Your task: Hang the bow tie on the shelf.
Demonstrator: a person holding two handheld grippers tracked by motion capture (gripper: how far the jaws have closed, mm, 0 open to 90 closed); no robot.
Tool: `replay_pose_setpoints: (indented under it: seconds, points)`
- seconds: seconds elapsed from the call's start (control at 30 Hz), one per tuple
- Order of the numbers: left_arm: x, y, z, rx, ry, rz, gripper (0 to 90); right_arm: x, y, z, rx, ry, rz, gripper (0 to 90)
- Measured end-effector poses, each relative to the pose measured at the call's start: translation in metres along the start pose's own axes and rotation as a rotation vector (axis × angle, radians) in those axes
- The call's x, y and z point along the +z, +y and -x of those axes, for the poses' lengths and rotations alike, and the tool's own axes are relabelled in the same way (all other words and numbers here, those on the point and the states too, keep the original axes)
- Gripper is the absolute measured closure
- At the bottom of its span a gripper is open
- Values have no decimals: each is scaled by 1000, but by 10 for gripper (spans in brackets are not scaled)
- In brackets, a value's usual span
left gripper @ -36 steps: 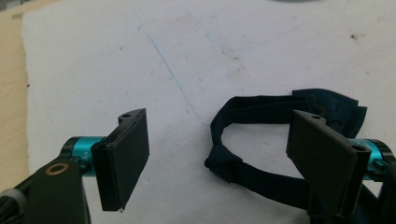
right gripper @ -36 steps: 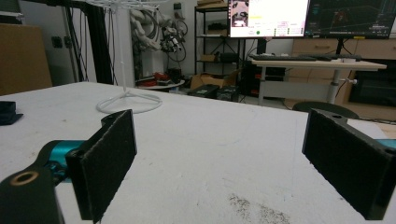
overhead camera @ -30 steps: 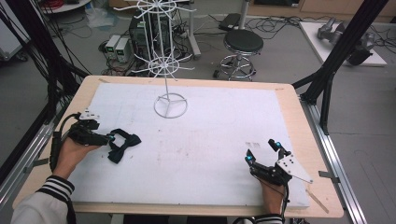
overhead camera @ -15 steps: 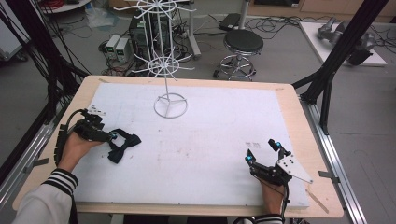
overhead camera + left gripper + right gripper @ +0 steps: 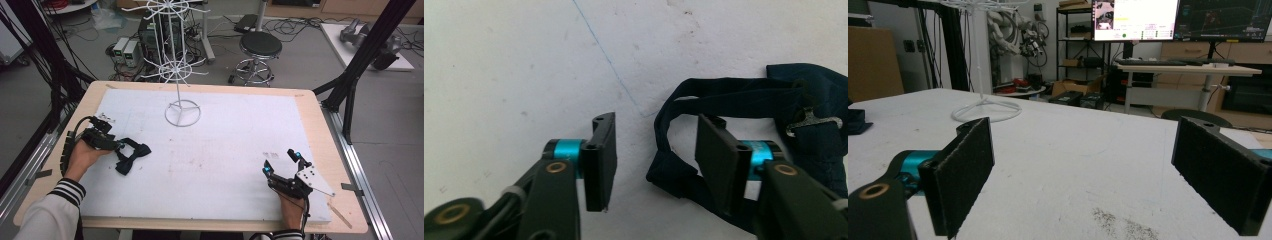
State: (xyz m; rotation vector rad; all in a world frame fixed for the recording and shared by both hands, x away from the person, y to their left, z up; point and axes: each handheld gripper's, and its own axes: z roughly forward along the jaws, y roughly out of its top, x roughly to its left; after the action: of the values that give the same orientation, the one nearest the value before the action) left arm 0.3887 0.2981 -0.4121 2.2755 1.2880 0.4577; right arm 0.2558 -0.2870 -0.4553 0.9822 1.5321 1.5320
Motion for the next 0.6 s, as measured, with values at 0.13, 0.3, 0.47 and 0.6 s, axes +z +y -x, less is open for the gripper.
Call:
replay_pose_setpoints:
  seconds: [0.13, 0.3, 0.47, 0.6]
  points:
    - [1, 0, 1, 4, 4, -12, 567, 0, 0, 0, 1, 1, 1, 90]
    - [3, 3, 3, 15, 8, -36, 612, 0, 0, 0, -1, -1, 2, 90]
    - [3, 9, 5, 29, 14, -53, 643, 0, 0, 1, -1, -1, 3, 90]
    - [5, 13, 6, 34, 18, -75, 646, 0, 0, 1, 2, -1, 3, 90]
